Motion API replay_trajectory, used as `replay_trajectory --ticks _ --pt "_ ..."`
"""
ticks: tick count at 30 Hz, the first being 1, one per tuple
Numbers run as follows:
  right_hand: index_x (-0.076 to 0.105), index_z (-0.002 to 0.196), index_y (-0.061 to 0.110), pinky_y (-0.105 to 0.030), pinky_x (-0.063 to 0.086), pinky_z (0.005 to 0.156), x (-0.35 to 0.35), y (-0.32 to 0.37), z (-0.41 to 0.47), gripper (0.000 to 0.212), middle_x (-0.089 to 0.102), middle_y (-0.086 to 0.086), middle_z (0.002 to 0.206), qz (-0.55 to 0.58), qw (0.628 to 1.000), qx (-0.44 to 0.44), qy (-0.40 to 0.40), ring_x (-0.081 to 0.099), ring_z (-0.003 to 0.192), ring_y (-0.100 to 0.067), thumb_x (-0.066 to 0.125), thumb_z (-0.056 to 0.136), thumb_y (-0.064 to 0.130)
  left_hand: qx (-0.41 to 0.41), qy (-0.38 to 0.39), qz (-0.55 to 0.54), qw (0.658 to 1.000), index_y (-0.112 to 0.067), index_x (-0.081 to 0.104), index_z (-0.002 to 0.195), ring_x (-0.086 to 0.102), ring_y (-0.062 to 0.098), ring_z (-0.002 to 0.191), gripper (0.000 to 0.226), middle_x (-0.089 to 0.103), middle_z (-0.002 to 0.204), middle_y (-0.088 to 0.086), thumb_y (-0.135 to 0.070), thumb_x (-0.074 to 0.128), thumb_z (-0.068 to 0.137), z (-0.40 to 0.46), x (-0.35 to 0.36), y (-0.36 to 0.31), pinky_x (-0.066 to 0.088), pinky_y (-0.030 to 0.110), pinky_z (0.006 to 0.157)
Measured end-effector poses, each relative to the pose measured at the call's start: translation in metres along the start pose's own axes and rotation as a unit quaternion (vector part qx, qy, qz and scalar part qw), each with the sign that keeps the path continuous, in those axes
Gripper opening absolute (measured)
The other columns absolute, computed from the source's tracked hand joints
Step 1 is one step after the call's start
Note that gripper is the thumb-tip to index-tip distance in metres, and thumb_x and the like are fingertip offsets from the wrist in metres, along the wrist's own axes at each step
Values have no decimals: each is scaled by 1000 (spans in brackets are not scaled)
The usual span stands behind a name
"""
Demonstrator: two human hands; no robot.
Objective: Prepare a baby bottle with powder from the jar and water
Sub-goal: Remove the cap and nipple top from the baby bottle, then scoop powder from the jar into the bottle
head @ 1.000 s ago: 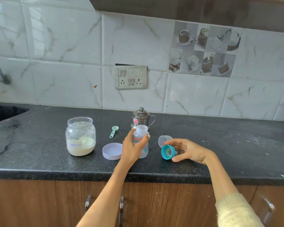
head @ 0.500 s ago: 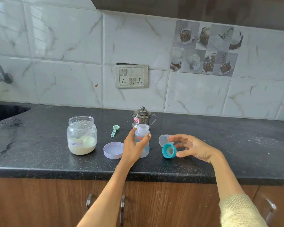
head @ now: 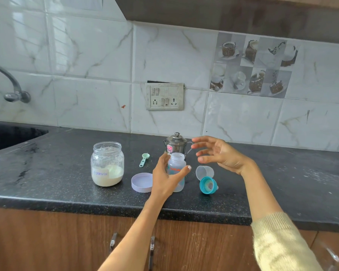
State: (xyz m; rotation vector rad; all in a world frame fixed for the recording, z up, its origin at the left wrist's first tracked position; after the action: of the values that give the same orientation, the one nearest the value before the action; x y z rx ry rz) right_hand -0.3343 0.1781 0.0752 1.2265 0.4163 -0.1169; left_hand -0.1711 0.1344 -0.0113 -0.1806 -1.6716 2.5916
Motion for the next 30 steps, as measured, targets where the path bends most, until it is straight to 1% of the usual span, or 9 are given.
replay_trajectory --ticks 6,11,15,17,20,22,24,27,30 --pt "62 111 17 -23 51 88 36 29 34 32 65 0 104 -20 999 -30 -22 62 100 -7 67 82 5 123 -124 -38 984 -18 39 137 47 9 126 70 46 137 -7 -38 66 75 -17 -16 -16 40 17 99" --pt "64 105 14 -20 50 78 72 44 76 18 65 0 89 -72 993 -32 -84 63 77 -11 65 87 17 202 -273 -6 941 -8 40 136 44 12 129 64 48 139 3 -23 66 79 -30 -58 -32 36 27 107" --pt "60 111 1 -20 51 61 95 43 115 27 58 0 76 -86 987 20 -135 56 64 -10 65 87 12 176 -352 51 918 -12 30 142 30 2 133 83 37 144 -2 -27 76 74 -37 -94 -26 20 8 107" --pt "58 105 2 -27 54 65 104 36 133 23 58 -5 77 -98 978 68 -169 57 65 -16 66 85 12 133 -378 65 914 -16 22 144 25 5 136 96 30 147 -5 -32 80 68 -41 -108 -19 17 12 107" --pt "53 85 7 -33 54 73 120 25 153 12 61 -12 75 -169 960 118 -189 59 66 -24 63 86 14 64 -370 85 923 -14 9 148 15 14 141 118 19 153 2 -39 84 60 -38 -127 -3 15 22 110" --pt "49 65 8 -26 48 57 130 13 160 27 60 -8 56 -233 941 152 -191 58 58 -22 62 87 17 25 -344 87 935 -14 0 148 7 19 143 130 12 155 4 -43 86 55 -33 -137 5 13 32 115" --pt "45 58 8 -23 38 45 137 -4 165 34 67 -10 66 -269 926 182 -191 64 69 -25 62 86 17 -6 -311 89 946 -14 -8 147 2 23 144 139 7 156 6 -46 87 50 -25 -144 12 11 44 118" --pt "64 86 1 -26 49 61 144 -29 170 13 68 -16 110 -277 912 227 -198 66 102 -29 60 86 13 -25 -264 104 959 -9 -15 145 1 27 144 148 7 156 11 -46 88 46 -13 -152 16 11 48 117" --pt "62 116 2 -31 51 81 146 -53 169 30 62 -13 124 -278 894 266 -231 60 114 -28 59 89 16 -22 -232 112 966 -11 -14 146 8 27 143 148 14 155 10 -43 90 45 -2 -159 18 17 44 116"
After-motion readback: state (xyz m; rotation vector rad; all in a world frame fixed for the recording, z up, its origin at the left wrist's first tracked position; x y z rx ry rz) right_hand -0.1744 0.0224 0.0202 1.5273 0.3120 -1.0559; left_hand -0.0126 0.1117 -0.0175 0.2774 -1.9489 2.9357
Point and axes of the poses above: each hand's wrist, its own z-axis towards the middle knuckle, its own x-axis out of the palm, y = z × x, the point moved 4 cm from there along z, towards the middle knuckle
